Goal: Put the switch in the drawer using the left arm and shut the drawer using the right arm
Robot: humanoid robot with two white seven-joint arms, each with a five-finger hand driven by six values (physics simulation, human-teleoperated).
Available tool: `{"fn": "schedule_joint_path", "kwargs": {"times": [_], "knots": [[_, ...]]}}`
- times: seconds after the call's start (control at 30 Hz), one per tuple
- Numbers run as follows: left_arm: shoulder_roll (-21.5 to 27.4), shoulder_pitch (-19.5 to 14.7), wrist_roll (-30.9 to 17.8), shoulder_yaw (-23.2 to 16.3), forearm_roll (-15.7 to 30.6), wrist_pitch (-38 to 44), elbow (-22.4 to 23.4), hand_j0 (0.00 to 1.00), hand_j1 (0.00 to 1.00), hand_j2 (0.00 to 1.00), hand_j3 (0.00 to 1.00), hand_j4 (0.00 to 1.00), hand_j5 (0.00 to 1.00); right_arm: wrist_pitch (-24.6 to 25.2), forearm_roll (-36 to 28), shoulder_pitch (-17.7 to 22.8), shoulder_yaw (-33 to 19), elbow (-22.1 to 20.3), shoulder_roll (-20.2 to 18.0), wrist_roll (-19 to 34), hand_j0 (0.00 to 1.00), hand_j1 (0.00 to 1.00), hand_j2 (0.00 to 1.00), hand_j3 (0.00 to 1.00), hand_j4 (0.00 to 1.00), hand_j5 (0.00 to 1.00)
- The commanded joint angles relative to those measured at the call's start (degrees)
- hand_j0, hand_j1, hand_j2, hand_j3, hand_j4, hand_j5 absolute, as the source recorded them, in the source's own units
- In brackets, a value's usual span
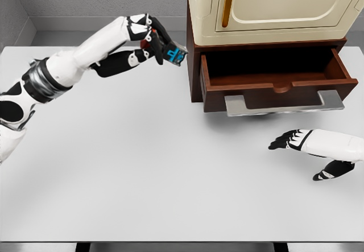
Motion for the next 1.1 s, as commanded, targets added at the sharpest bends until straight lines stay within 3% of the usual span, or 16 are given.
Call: {"fn": "schedule_joint_path", "kwargs": {"times": [0.0,0.1,0.27,1.07], "knots": [[-1.63,-0.09,2.34,-0.55,-0.37,0.15,-0.13,0.29,0.29,0.29,0.29,0.29,0.29,0.14,-0.4,0.0,0.0,-0.02,-0.09,-0.03,1.0,1.0,1.0,1.0,1.0,1.0],[-3.39,0.09,7.26,-1.17,-3.88,0.15,-0.13,0.29,0.29,0.29,0.29,0.29,0.29,0.14,-0.4,0.0,0.0,-0.02,-0.09,-0.03,1.0,1.0,1.0,1.0,1.0,1.0],[-4.27,1.14,9.19,-1.26,-4.59,0.15,-0.57,0.3,0.3,0.3,0.3,0.3,0.3,0.14,-0.4,0.0,0.0,-0.02,-0.09,-0.03,1.0,1.0,1.0,1.0,1.0,1.0],[-11.74,0.35,9.28,-5.39,-6.87,0.15,-0.13,0.3,0.3,0.3,0.3,0.3,0.3,0.14,-0.4,0.18,0.17,0.07,-0.09,0.06,1.0,1.0,1.0,1.0,1.0,1.0]]}}
